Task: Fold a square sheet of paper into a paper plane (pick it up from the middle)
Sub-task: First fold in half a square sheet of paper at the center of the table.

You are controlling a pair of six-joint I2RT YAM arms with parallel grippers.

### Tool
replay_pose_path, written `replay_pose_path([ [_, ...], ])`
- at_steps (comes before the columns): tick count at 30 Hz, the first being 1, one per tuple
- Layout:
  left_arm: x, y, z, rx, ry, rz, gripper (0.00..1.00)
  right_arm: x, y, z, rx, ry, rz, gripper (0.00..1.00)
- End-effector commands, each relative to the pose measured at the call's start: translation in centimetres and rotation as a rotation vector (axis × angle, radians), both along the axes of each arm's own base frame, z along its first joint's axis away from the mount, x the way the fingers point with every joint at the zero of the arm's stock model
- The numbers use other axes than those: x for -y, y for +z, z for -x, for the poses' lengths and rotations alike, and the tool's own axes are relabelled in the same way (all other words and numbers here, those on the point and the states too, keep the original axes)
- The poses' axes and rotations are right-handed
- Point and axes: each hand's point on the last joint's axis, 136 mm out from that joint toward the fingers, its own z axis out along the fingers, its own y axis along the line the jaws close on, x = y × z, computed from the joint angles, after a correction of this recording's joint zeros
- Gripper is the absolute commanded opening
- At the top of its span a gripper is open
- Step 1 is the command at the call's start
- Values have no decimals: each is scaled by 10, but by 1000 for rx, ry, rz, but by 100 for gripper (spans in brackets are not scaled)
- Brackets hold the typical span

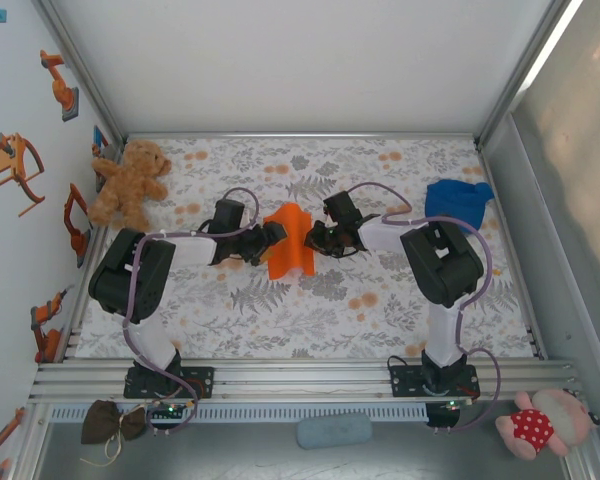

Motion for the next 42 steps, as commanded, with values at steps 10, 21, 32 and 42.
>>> replay_pose_path([
  [10, -1, -7, 5, -7, -50, -31, 87, -10, -9, 5, -40, 28, -30, 17],
  [21, -8, -15, 10, -46, -91, -112, 77, -35, 0, 9, -30, 81, -83, 16],
  [32, -5, 1, 4, 15, -144, -130, 57, -35, 19, 10, 7, 93, -109, 16],
  [42, -4, 63, -2, 171, -185, -17, 35, -2, 77, 0, 178, 46, -137, 26],
])
